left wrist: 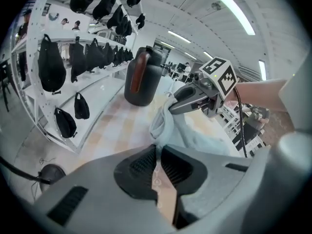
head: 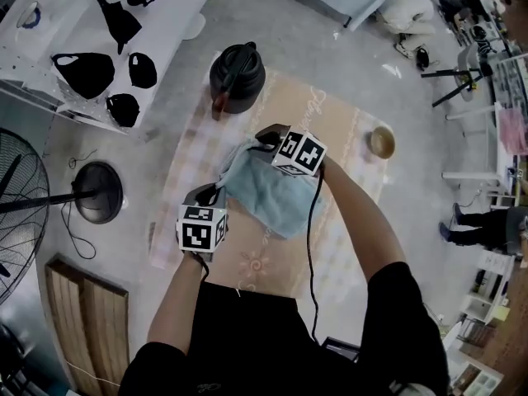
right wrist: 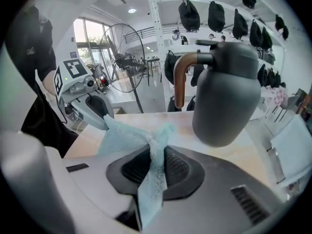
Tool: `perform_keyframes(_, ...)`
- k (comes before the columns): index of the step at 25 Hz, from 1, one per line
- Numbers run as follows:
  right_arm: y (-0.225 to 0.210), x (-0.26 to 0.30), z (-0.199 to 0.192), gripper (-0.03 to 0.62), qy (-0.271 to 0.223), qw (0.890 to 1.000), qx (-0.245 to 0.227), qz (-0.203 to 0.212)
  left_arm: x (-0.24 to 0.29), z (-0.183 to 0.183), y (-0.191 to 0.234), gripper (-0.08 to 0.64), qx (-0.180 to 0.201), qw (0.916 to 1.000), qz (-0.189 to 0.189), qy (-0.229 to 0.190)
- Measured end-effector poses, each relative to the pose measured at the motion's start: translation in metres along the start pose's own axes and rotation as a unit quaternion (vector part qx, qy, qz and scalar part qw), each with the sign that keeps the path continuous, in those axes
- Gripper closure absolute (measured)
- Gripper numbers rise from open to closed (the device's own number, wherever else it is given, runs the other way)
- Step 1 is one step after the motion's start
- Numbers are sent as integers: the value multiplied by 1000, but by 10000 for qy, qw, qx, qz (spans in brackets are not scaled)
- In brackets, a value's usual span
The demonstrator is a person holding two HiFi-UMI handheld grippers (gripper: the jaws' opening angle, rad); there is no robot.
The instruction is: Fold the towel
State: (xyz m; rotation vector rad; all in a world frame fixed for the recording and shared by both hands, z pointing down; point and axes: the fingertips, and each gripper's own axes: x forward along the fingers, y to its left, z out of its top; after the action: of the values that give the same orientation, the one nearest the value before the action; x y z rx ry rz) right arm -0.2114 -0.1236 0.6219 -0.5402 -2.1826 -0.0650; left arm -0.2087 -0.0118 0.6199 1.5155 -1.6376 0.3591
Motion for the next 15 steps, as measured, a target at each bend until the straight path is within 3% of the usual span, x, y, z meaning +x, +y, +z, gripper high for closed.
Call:
perform_keyframes(5,14,-32,-3,525,-169,9998,-83,-116,-15,5,-26,528,299,9995,-21,-99)
perform_keyframes(15,47,-83,-41,518,-409,9988,-255,-76,-27,-9,-90,528,605,9971,319,-346)
